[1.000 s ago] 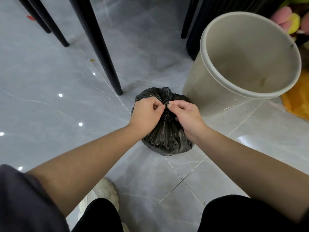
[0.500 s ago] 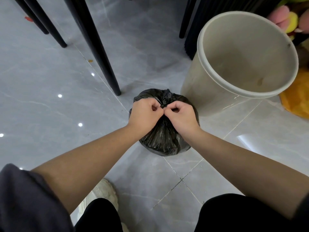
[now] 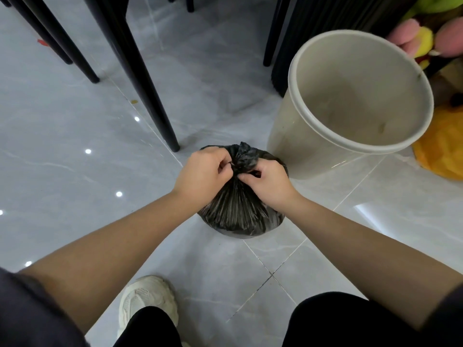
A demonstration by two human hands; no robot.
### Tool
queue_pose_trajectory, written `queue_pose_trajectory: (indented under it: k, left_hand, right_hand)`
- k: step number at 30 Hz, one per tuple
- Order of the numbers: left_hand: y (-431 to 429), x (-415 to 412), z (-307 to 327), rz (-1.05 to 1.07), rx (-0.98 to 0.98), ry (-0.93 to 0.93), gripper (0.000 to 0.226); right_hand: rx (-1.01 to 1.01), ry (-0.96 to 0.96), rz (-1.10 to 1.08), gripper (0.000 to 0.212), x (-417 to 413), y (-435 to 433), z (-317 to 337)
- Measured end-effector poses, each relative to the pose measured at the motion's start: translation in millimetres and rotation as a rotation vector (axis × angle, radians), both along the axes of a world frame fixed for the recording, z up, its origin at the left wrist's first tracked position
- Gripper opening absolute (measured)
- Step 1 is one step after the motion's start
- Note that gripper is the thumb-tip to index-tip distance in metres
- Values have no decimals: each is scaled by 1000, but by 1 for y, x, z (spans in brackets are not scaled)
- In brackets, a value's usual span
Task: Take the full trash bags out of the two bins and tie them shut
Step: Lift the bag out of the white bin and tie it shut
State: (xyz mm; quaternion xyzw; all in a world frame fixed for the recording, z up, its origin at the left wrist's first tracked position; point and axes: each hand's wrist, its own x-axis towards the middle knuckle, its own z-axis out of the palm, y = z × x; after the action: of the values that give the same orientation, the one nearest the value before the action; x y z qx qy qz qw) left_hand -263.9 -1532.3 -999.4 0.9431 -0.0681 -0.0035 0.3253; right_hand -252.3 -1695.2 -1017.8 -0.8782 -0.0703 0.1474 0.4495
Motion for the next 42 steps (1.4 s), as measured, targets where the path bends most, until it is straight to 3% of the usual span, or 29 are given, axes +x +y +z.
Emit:
queue_pose_trajectory:
  k: [6,10,18,23,33,42]
  left_hand:
    - [7,1,9,-51,-3,23,4]
    - [14,-1,39,-66,18,90,5]
    - [46,-15,145,85,-13,195,3]
    - [56,-23,221,146,-50,310,31]
    - [92,-33,375,143,-32,345,15]
    - [169,-29,447,84,27,382,13]
  right_hand:
    - [-22,7,-13,3,3,1,-2]
    - [53,45,-69,9,1,12,22]
    - [75,51,-19,13,4,49,126]
    - [86,94,10,11,3,64,203]
    - [22,214,24,20,-9,94,374]
    - [2,281,85,12,-8,160,457]
